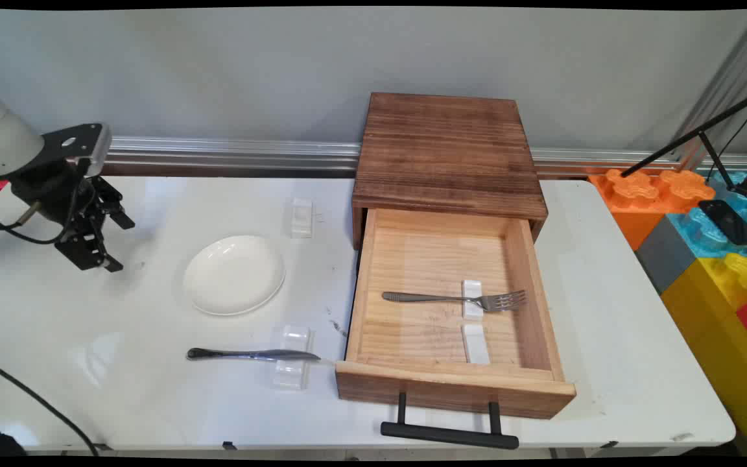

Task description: Pick up the knife from the right of the white plate

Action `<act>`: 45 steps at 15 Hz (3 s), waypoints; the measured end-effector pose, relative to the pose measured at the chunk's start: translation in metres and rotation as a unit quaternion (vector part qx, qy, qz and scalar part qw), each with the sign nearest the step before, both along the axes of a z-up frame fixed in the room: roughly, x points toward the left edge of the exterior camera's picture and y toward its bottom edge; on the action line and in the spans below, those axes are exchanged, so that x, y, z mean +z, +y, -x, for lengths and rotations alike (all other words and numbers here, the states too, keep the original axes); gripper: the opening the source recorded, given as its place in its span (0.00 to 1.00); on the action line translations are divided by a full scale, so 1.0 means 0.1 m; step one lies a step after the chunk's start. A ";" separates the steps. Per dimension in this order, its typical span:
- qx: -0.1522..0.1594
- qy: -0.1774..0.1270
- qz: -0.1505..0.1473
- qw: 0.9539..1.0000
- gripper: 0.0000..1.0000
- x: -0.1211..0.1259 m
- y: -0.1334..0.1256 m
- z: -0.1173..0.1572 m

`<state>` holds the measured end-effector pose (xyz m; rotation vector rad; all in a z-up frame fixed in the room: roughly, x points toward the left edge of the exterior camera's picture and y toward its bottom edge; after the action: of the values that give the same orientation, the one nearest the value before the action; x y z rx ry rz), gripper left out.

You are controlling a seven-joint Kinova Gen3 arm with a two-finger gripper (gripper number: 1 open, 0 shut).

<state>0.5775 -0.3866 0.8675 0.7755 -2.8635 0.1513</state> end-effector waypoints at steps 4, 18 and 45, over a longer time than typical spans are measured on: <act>-0.006 0.026 -0.006 1.000 1.00 -0.05 0.06 0.10; -0.039 0.082 -0.017 0.996 1.00 -0.12 0.28 1.09; -0.077 0.091 -0.040 0.992 1.00 -0.90 0.27 2.06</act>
<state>0.3719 -0.3600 0.7773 0.5474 -2.7539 -0.0537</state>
